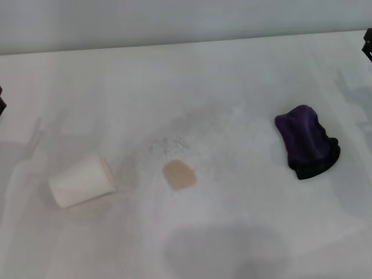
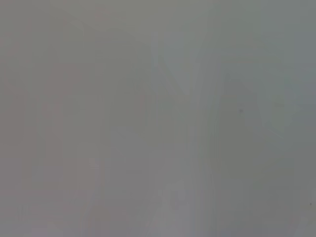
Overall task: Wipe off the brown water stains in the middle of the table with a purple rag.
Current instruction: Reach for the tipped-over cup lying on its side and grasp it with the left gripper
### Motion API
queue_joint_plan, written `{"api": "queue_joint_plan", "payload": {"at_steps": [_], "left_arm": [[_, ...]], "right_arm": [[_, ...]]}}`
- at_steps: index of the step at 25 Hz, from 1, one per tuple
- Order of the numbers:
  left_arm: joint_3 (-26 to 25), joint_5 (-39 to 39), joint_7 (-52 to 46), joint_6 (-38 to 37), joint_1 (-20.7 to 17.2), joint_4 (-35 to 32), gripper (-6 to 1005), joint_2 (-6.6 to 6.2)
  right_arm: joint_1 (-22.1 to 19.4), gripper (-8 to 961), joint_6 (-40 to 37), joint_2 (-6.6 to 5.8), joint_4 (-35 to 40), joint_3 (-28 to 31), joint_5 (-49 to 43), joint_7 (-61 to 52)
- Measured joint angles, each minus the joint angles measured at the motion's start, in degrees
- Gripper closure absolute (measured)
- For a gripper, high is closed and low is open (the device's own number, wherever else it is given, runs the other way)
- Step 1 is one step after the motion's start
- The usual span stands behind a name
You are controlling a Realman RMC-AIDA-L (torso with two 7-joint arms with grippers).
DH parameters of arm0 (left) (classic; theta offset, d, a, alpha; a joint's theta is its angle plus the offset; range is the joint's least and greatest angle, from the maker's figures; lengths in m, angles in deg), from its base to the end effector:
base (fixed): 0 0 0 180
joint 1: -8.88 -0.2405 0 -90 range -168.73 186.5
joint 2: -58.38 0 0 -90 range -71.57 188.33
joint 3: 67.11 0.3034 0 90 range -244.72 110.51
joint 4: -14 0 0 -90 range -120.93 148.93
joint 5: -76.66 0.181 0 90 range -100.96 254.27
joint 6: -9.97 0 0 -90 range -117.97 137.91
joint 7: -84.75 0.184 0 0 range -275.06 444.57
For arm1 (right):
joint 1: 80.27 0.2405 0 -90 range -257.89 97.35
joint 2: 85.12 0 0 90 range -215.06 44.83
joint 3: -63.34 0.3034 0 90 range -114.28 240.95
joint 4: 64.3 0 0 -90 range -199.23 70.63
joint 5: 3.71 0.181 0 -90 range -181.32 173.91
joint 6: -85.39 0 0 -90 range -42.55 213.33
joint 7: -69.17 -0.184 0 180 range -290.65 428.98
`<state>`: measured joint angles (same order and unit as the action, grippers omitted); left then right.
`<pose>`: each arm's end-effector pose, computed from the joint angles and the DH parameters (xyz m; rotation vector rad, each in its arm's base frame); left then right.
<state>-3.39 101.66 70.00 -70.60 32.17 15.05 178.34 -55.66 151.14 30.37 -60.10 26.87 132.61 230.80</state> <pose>-0.3425 0.3412 -0.0159 -1.6387 -0.4581 -0.7748 0.3953 0.3750 0.0429 -1.4902 0.5728 0.5981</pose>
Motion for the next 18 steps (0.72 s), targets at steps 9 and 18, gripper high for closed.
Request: {"api": "queue_joint_plan", "payload": {"at_steps": [9,18], "left_arm": [[0.0,0.05,-0.01,-0.03,0.0,0.0,137,0.04],[0.0,0.1,-0.02,-0.07,-0.01,0.0,138,0.09]], "right_arm": [[-0.24,109,0.0,0.0,-0.07,0.0,0.0,0.0],[-0.27,109,0.0,0.0,0.01,0.0,0.0,0.0]]}}
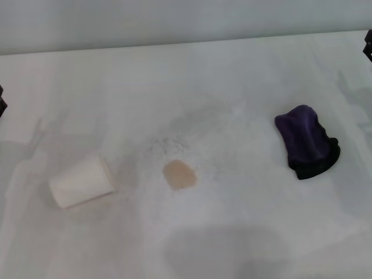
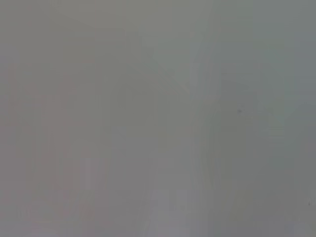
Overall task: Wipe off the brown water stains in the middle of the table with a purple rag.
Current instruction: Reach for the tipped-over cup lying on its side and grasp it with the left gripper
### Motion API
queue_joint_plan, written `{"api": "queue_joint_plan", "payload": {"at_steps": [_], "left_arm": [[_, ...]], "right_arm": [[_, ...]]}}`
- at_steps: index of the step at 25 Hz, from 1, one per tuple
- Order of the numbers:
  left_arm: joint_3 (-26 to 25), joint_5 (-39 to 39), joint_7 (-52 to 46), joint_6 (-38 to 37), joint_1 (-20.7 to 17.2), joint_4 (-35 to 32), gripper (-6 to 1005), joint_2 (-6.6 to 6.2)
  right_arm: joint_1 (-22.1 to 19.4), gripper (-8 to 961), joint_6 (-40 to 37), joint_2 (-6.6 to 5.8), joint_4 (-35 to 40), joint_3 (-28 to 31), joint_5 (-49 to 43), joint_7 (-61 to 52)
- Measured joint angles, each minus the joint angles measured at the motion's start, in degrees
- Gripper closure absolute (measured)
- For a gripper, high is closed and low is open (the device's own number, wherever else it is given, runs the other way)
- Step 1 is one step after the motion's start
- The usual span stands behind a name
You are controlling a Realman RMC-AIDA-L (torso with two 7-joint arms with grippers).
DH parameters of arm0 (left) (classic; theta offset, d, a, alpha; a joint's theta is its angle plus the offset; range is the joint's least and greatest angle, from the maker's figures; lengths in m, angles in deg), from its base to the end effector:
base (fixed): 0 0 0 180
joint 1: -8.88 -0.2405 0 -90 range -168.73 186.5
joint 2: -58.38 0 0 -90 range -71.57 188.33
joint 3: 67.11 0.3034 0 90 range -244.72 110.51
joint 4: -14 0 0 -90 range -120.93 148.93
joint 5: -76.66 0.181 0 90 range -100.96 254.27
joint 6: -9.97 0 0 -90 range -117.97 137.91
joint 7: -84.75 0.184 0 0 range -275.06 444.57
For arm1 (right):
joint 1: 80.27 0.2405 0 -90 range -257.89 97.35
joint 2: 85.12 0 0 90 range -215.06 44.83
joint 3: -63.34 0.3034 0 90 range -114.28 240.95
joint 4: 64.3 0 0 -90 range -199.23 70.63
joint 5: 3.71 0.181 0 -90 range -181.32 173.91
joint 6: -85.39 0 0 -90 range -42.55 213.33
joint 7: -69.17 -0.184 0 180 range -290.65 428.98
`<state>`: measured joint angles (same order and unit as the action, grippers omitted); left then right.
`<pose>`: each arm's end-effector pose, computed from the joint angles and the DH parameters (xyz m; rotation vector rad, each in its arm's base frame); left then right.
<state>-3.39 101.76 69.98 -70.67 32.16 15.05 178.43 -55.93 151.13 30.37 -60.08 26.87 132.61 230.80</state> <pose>-0.3419 0.3409 -0.0168 -1.6402 -0.4585 -0.7771 0.3971 0.3731 0.0430 -1.4884 0.5760 0.5943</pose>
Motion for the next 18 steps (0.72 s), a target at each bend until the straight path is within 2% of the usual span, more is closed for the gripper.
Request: {"api": "queue_joint_plan", "payload": {"at_steps": [6,11,13,16,18], "left_arm": [[0.98,1.28,-5.56,0.23,-0.08,-0.09,138,-0.48],[6.96,3.06,-12.15,0.7,-0.94,-3.57,138,-1.54],[9.96,3.07,-15.08,0.73,-2.63,-6.72,137,-2.29],[15.04,3.11,-21.75,1.17,-6.28,-12.58,137,-4.53],[16.35,3.26,-23.91,1.43,-7.57,-14.45,137,-5.3]], "right_arm": [[0.0,110,-0.01,-0.09,0.19,0.0,0.0,0.0],[-0.05,110,-0.12,-0.18,0.33,0.0,0.0,0.18],[0.0,110,-0.12,-0.23,0.41,0.0,0.0,0.32],[0.18,110,-0.27,-0.26,0.43,-0.01,0.0,0.4],[0.09,110,-0.31,-0.27,0.44,0.0,0.0,0.41]]}}
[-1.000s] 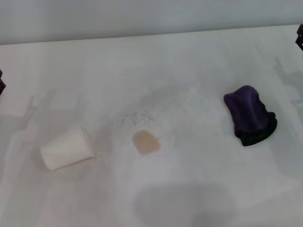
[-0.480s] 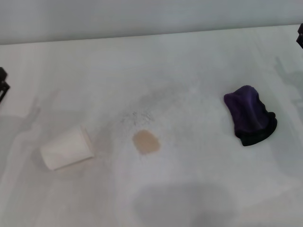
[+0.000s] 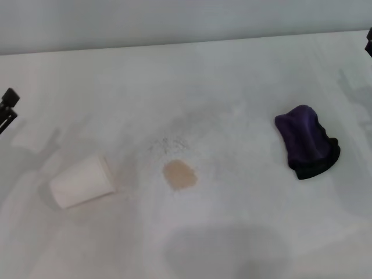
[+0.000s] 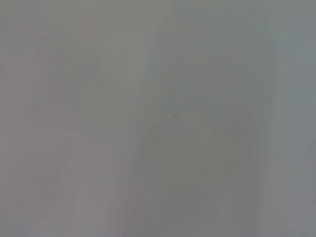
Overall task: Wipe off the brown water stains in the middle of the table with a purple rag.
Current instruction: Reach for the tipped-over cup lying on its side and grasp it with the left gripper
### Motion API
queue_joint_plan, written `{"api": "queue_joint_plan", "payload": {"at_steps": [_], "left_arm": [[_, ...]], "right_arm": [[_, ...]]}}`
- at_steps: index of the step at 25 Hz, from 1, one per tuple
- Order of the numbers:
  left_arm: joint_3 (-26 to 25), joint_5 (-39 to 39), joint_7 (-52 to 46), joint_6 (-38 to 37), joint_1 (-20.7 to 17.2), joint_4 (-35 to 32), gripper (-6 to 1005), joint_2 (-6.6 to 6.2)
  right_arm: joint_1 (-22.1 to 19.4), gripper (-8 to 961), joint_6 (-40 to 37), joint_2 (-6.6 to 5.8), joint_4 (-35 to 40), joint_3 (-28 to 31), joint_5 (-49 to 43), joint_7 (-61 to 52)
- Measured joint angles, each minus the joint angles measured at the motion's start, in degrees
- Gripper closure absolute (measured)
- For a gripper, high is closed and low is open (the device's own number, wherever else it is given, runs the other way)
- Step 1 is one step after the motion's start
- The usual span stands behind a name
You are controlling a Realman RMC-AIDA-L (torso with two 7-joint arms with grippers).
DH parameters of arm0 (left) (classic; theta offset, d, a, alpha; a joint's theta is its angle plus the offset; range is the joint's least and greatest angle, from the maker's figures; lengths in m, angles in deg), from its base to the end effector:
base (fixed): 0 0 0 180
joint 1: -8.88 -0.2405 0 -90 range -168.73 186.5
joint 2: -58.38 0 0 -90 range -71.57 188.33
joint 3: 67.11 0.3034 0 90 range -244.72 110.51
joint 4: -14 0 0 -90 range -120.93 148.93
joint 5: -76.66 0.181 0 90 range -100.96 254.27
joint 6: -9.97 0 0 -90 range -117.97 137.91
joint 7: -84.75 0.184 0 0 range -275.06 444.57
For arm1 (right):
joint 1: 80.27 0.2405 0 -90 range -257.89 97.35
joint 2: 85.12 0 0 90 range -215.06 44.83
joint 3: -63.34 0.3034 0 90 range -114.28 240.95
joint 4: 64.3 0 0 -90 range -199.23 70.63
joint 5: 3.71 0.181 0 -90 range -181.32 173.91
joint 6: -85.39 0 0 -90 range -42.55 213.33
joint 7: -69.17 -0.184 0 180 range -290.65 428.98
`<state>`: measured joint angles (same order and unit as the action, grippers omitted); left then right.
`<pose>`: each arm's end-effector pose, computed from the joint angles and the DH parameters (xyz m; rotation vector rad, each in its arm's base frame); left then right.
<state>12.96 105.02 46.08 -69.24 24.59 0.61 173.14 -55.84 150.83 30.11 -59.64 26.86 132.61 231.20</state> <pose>-0.3378 0.3198 -0.0037 -1.8825 -0.5773 -0.9863 0.3974 0.3750 0.0468 -1.4885 0.5614 0.5835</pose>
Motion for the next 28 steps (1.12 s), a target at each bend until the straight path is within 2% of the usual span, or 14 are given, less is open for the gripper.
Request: {"api": "queue_joint_plan", "payload": {"at_steps": [3,10,13,15,16,18,19,21,23,26,28], "left_arm": [[0.75,1.81,-4.06,0.78,-2.22,-3.79,138,-1.4],[0.33,9.94,-14.75,7.11,-5.94,-13.79,138,-3.67],[-0.93,18.11,-23.41,9.86,-7.06,-20.14,137,-5.7],[-1.59,20.41,-25.64,10.09,-7.22,-21.56,137,-6.02],[-4.21,26.71,-30.57,10.28,-7.71,-25.35,137,-6.56],[-7.56,33.34,-35.1,10.03,-8.15,-29.54,137,-6.61],[-11.04,41.33,-40.2,9.6,-8.49,-34.31,137,-6.29],[-12.95,46.34,-43.25,9.14,-8.54,-37.57,138,-6.01],[-15.57,54.57,-48.15,7.99,-8.4,-43.09,138,-5.51],[-18.15,63.59,-52.52,3.88,-6.45,-49.06,138,-5.1],[-20.01,68.08,-54.16,-0.02,-4.37,-50.85,138,-5.28]], "right_arm": [[-0.19,110,-0.04,0.0,0.0,0.0,0.0,0.01],[-0.15,110,0.04,0.07,0.0,0.0,0.0,-0.06],[0.13,110,0.11,0.16,-0.05,0.0,0.0,-0.16],[0.16,110,0.12,0.21,-0.11,0.0,0.0,-0.15],[0.16,110,0.12,0.22,-0.17,0.0,0.0,-0.17],[0.17,110,0.14,0.27,-0.34,0.11,0.0,-0.29],[0.18,110,0.17,0.3,-0.4,0.23,0.0,-0.32],[0.18,110,0.22,0.38,-0.43,0.44,0.04,-0.34],[0.19,110,0.24,0.4,-0.44,0.58,0.17,-0.35],[0.26,110,0.26,0.42,-0.45,0.71,0.43,-0.36],[0.27,110,0.27,0.43,-0.43,0.75,0.51,-0.31]]}}
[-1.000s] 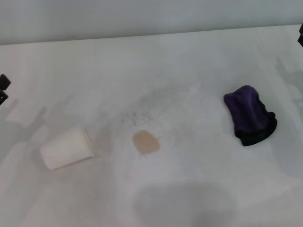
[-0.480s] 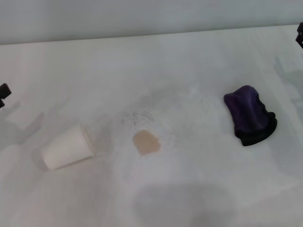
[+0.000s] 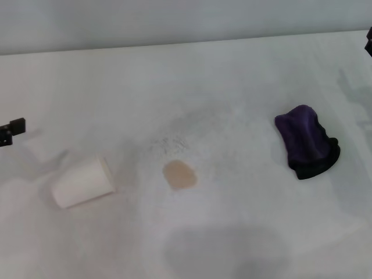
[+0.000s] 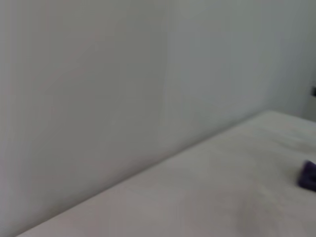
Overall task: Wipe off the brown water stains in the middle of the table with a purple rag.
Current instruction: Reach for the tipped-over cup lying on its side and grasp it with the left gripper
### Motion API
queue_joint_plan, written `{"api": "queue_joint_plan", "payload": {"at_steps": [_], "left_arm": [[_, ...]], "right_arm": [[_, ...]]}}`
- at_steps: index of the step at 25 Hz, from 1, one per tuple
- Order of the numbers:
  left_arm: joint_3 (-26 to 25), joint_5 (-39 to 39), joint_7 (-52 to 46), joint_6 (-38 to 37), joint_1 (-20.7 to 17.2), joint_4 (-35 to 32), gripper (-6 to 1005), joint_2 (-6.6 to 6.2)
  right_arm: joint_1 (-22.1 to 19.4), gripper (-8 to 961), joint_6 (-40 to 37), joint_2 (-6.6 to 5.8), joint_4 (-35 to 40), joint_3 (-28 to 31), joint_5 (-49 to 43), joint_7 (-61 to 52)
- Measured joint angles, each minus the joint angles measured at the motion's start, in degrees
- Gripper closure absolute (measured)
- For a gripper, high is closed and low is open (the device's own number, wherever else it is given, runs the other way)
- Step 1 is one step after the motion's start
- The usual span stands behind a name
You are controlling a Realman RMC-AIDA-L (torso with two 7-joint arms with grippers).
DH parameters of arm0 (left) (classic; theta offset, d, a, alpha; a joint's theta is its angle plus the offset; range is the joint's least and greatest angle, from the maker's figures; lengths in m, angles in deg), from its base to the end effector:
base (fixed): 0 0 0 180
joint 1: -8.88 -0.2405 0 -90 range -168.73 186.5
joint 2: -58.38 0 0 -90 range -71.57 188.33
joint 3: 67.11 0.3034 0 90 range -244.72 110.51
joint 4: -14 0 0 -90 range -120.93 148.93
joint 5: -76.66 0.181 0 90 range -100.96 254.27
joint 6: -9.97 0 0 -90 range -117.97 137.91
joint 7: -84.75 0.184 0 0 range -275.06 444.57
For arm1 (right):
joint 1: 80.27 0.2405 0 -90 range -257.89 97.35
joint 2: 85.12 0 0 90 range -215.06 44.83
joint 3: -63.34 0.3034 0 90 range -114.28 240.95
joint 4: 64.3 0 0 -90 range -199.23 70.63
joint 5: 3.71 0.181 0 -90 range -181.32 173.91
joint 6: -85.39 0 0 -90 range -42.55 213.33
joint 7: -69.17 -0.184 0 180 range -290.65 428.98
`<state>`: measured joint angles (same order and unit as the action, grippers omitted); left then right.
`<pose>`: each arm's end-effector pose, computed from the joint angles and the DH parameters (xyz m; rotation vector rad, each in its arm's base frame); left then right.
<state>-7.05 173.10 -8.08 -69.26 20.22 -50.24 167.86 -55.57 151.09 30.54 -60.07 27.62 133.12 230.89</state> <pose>-0.3140 0.3181 0.0424 -2.4998 -0.5744 -0.4658 0.3961 0.3753 0.0449 -1.4694 0.5796 0.6027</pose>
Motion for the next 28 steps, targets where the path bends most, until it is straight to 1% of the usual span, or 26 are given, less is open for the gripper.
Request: {"api": "queue_joint_plan", "payload": {"at_steps": [3,4,5,8,9,10,12,14,18,21,22,24,27,28], "left_arm": [[-1.9,4.26,-0.83,-5.12,2.74,-0.91,138,-0.48],[-1.9,4.26,-0.83,-5.12,2.74,-0.91,137,-0.48],[-2.67,7.86,-1.31,-9.07,4.92,-1.31,137,-0.95],[-2.85,13.81,-2.49,-13.13,7.89,-1.48,137,-1.5],[-2.85,13.81,-2.49,-13.13,7.89,-1.48,137,-1.5],[-2.75,17.23,-3.1,-14.95,9.58,-1.42,137,-1.56],[-2.44,21.04,-3.79,-16.97,11.2,-1.43,137,-1.28],[-2.32,24.9,-4.34,-18.74,12.69,-1.84,138,-0.46],[-2.01,30.42,-4.59,-19.51,14.47,-1.73,138,1.07],[-1.71,35.26,-4.54,-19.36,15.29,-1.65,137,2.98],[-1.71,35.26,-4.54,-19.36,15.29,-1.65,137,2.98],[-1.65,38.73,-3.4,-18.21,15.5,-2.49,137,5.21],[-1.61,40.71,-2.04,-16.92,15.56,-3.44,137,6.64],[-1.6,41.16,-1.7,-16.56,15.56,-3.69,138,6.94]], "right_arm": [[0.0,110,0.0,0.01,-0.01,0.06,0.02,0.17],[0.0,110,-0.01,0.01,-0.01,0.06,0.02,0.21],[0.0,111,-0.01,0.01,0.04,0.06,0.02,0.24],[-0.03,111,-0.01,0.01,0.13,0.06,0.03,0.25],[-0.07,111,0.0,0.01,0.14,0.06,0.04,0.15],[-0.11,111,0.03,0.01,0.15,0.07,0.06,0.04],[-0.17,111,0.19,0.03,0.14,0.12,0.08,-0.07],[-0.18,111,0.57,0.07,0.01,0.15,0.09,-0.08],[-0.29,111,0.91,0.09,-0.03,0.15,0.11,-0.1],[-0.29,111,1.04,0.09,-0.04,0.15,0.11,-0.1],[-0.25,111,1.05,0.1,-0.04,0.14,0.11,-0.1],[-0.14,111,1.07,0.1,-0.05,0.13,0.11,-0.1],[-0.03,111,1.09,0.1,-0.07,0.13,0.11,-0.1],[0.0,111,1.09,0.1,-0.06,0.13,0.11,-0.1]]}}
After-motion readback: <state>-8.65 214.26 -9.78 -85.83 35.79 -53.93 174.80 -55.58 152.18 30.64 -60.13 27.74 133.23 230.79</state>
